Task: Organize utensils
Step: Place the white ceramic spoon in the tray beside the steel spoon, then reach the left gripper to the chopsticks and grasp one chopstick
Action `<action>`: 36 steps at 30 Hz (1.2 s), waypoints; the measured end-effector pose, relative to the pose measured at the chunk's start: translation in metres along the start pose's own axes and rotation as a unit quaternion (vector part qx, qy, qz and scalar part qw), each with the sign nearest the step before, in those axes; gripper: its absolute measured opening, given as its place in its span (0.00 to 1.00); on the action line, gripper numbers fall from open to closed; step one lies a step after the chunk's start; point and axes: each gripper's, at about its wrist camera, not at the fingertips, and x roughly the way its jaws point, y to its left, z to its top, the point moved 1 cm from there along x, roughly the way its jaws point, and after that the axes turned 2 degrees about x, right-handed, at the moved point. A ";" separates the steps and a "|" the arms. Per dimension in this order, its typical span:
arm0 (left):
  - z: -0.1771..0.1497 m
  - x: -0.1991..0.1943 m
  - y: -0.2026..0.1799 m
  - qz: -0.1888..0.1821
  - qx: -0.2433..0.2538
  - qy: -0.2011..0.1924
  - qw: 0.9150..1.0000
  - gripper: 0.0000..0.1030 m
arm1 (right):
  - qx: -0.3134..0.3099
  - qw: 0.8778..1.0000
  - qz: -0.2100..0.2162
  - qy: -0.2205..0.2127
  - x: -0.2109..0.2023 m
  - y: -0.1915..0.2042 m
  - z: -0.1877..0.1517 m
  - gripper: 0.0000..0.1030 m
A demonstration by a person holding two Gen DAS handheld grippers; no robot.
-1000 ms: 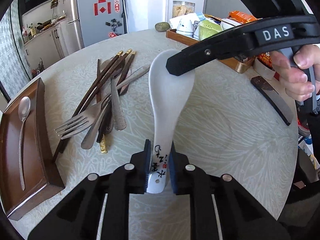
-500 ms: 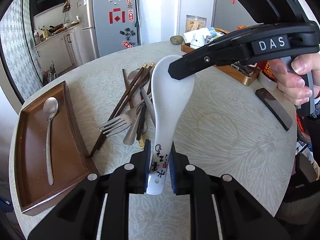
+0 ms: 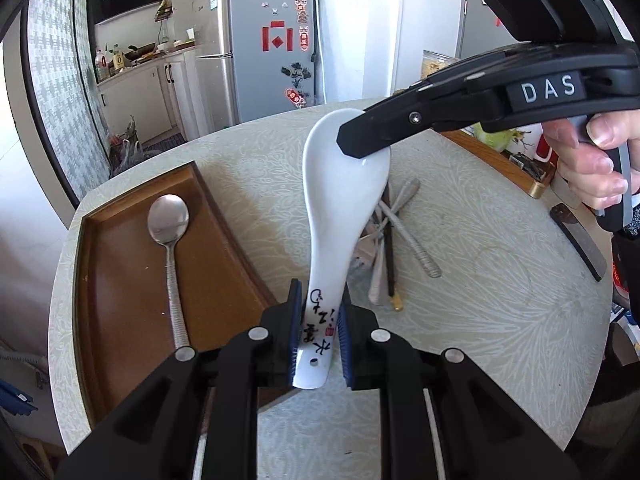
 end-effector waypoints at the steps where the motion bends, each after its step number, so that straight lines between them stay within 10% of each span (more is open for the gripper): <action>1: 0.000 0.000 0.007 0.004 -0.003 0.001 1.000 0.18 | -0.001 1.000 0.004 0.001 0.006 0.000 0.006 0.05; 11: -0.009 0.014 0.076 0.035 -0.065 0.021 0.997 0.18 | -0.013 0.999 0.039 0.026 0.083 0.003 0.059 0.05; 29: -0.019 0.026 0.088 0.058 -0.068 0.039 0.995 0.27 | -0.012 0.998 0.017 0.056 0.149 0.014 0.053 0.10; 36: -0.017 0.013 0.081 0.080 -0.048 0.015 0.996 0.66 | -0.015 1.000 0.006 0.019 0.131 0.015 0.048 0.77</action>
